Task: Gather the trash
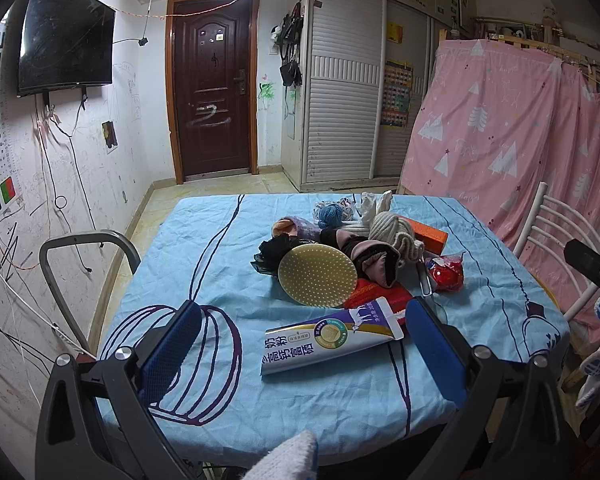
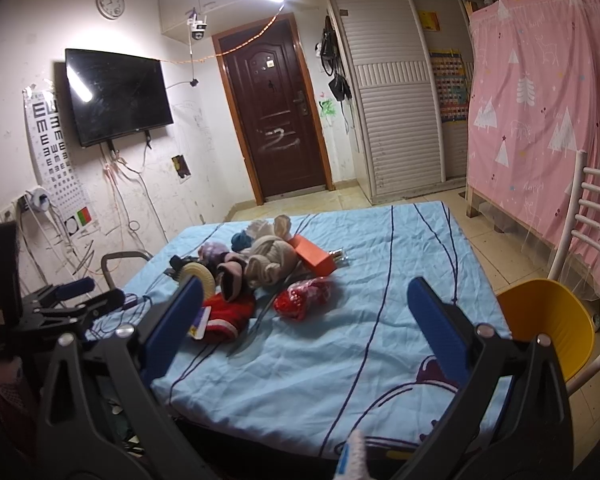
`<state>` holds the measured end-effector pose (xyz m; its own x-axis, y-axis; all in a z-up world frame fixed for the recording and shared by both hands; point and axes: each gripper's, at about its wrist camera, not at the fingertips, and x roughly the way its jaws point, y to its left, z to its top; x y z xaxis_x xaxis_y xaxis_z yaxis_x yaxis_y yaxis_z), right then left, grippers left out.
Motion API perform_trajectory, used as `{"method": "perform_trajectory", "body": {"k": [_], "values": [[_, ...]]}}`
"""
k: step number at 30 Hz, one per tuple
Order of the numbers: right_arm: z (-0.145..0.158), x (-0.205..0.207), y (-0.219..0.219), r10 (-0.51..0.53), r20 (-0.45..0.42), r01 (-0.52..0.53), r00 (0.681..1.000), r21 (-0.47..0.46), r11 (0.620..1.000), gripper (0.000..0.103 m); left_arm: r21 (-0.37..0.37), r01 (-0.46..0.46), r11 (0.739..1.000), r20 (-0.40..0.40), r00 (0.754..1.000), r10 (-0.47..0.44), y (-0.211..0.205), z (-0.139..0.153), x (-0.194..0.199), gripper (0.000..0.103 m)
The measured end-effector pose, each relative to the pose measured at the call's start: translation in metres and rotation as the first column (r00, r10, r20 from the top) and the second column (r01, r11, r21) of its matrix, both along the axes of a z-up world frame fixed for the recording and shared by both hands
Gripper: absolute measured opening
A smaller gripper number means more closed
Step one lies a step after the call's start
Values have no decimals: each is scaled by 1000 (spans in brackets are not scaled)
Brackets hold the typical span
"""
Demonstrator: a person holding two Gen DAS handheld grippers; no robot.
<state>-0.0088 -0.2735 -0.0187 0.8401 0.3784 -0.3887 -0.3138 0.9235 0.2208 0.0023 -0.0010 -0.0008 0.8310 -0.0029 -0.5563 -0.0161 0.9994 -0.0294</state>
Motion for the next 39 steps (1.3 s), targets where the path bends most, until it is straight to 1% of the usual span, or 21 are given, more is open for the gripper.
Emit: {"method": "perform_trajectory", "body": {"k": [31,39], "values": [[-2,0,2,0,-2,0,1000,-3,1000,98,5,-3,1000,-3,1000,3,-2,-3,1,93],[-13,9,2,8,-26,-8,1000,1,1000,98,16,-9,1000,-20,1000,10,0,-15,5,93]]}}
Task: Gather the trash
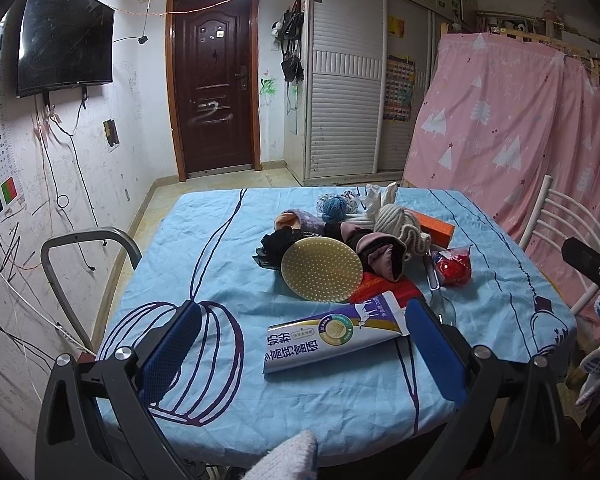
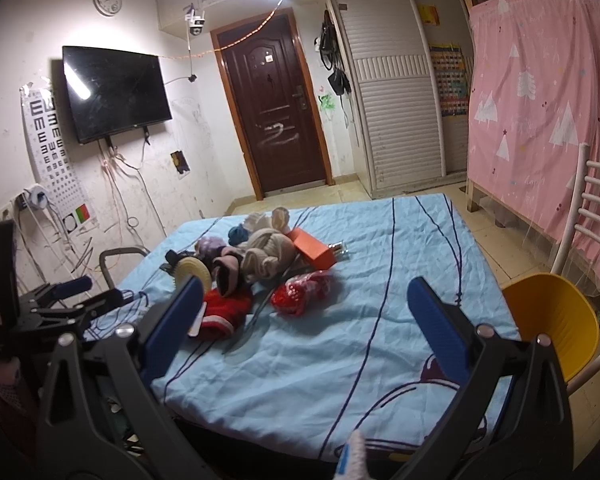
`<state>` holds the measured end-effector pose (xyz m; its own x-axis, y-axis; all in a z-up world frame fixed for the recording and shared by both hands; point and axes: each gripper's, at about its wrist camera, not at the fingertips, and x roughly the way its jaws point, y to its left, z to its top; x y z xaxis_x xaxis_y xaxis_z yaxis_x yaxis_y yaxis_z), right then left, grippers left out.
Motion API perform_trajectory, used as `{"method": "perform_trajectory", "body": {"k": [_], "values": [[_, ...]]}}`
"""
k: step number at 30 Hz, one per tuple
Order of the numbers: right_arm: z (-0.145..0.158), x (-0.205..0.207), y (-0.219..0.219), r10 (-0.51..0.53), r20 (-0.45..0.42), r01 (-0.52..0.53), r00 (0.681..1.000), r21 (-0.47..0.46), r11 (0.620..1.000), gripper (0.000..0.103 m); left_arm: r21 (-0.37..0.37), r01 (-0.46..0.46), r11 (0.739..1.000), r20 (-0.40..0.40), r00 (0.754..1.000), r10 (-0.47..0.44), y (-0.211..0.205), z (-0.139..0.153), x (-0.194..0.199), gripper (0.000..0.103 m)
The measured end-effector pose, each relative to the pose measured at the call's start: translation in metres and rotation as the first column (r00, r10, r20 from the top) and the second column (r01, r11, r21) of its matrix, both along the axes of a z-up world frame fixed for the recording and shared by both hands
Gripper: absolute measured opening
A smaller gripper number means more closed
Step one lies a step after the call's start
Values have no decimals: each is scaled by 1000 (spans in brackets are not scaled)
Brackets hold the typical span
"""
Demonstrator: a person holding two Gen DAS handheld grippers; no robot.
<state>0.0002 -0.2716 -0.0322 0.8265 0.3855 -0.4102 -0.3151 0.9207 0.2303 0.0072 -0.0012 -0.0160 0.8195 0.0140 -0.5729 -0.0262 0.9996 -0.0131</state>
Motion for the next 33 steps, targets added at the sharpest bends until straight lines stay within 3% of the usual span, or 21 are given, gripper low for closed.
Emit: {"method": "perform_trajectory", "body": {"k": [7,15,18,20,24,30,33], "values": [[-16,19,9,22,-52,-23,998,-9,1000,98,17,9,1000,-31,999,-9,2,-9,13,93],[-33,49,32,73,-132,-79,989,-45,996,98,66,200,978,-61,979,-196,-6,-16,30,93],[-35,61,36,73,-169,-83,983,-54,995,98,126,291,948,-99,955,-280,-17,-23,41,93],[-35,68,38,68,-185,-83,980,-71,994,98,147,392,908,-147,916,-372,-23,-29,49,93],[-38,80,40,44,-222,-70,974,-110,992,98,183,504,844,-232,857,-461,-24,-37,64,93],[-44,101,45,27,-293,-63,956,-115,991,98,166,575,801,-294,804,-516,-14,-45,87,93],[-48,112,50,15,-329,-62,944,-132,989,98,124,626,770,-308,762,-570,-12,-49,91,93]]}}
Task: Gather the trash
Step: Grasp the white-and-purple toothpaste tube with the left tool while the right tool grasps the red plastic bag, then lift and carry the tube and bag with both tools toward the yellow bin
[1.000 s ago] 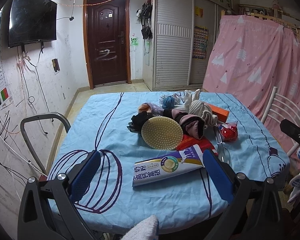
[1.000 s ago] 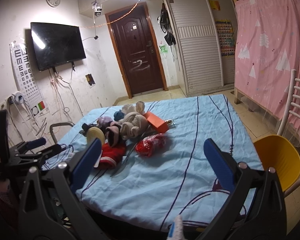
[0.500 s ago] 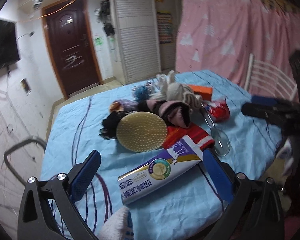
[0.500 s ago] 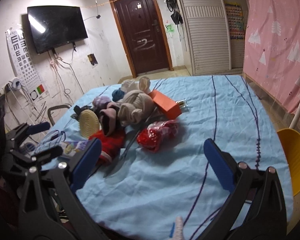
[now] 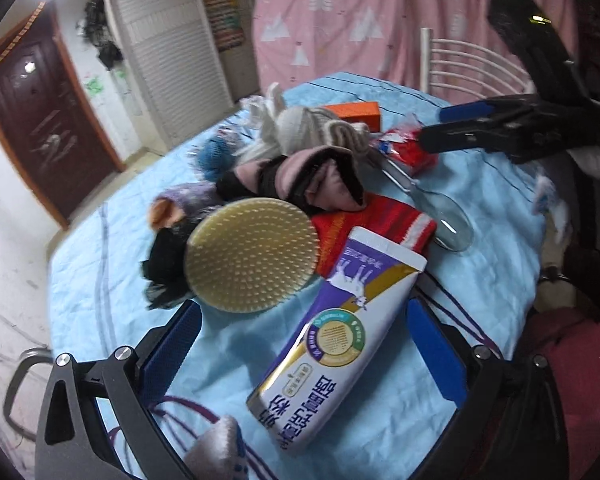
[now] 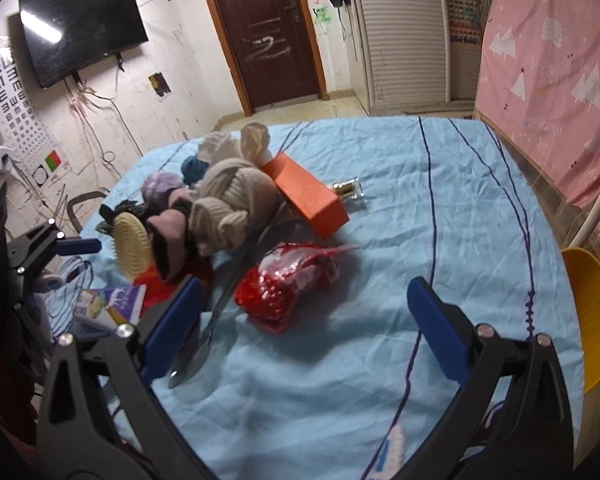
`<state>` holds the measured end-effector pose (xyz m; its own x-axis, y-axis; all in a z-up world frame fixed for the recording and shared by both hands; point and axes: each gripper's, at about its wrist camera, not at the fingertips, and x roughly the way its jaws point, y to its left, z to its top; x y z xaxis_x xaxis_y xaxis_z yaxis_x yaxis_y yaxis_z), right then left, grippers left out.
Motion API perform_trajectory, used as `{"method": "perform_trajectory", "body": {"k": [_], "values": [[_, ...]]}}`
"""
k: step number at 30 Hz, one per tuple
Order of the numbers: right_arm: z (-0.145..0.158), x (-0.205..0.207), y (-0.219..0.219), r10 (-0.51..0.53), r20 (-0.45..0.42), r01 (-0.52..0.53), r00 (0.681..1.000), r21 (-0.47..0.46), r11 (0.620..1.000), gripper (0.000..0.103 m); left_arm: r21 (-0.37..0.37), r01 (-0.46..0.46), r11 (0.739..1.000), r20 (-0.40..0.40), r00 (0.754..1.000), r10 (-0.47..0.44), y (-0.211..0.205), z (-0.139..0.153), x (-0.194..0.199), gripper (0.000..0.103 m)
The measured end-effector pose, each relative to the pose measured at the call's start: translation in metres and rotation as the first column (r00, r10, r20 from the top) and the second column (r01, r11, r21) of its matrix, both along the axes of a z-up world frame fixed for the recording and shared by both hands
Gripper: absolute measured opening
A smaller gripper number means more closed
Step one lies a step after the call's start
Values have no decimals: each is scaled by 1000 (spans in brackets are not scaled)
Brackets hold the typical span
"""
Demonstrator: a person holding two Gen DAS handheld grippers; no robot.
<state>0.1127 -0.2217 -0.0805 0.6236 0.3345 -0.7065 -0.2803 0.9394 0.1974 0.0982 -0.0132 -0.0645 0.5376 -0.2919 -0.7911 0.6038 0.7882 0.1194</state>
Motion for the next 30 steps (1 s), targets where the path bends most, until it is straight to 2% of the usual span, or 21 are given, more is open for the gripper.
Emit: {"method": "perform_trajectory", "body": {"k": [2,3,4,5,6,7,8,9,10,11,16,22,28,30], "values": [[-2,5,3,2,-19,-3,1000,-13,1000,94,-29,29,999,-39,999,-30,2,-5,3,92],[-3,8,5,4,-28,-5,1000,-21,1000,85,-32,44,999,-45,998,-46,2,-8,2,87],[-4,10,6,5,-36,-6,999,-28,1000,74,-29,55,998,-49,997,-56,2,-11,3,77],[-5,13,8,6,-45,-8,999,-33,999,71,-50,69,996,-54,996,-72,3,-13,1,71],[-7,16,8,9,-56,-11,998,-30,999,68,-68,77,995,-57,995,-80,3,-14,-2,60],[-8,17,9,12,-63,-14,998,-25,1000,67,-76,77,994,-58,995,-82,2,-14,-1,55],[-9,19,10,20,-70,-21,997,-20,1000,62,-81,77,994,-57,995,-81,2,-15,-1,52],[-10,20,12,31,-75,-32,997,-16,999,51,-87,78,993,-56,995,-83,2,-15,-2,47],[-11,20,14,40,-79,-41,996,-15,999,35,-90,82,993,-51,995,-87,1,-14,-5,42],[-13,20,15,50,-81,-51,995,-12,999,27,-92,86,992,-49,995,-91,1,-13,-7,40],[-9,16,7,51,-40,-49,998,31,998,25,-101,90,991,-36,995,-94,3,-10,-20,31],[3,5,-5,52,18,-53,998,57,997,26,-116,69,991,-15,997,-72,3,-2,-36,30],[9,-2,-29,24,50,-28,998,93,995,26,-137,43,990,22,999,-40,7,23,-40,30],[9,-3,-39,9,56,-15,998,109,994,26,-118,35,992,35,999,-31,3,26,-38,30]]}}
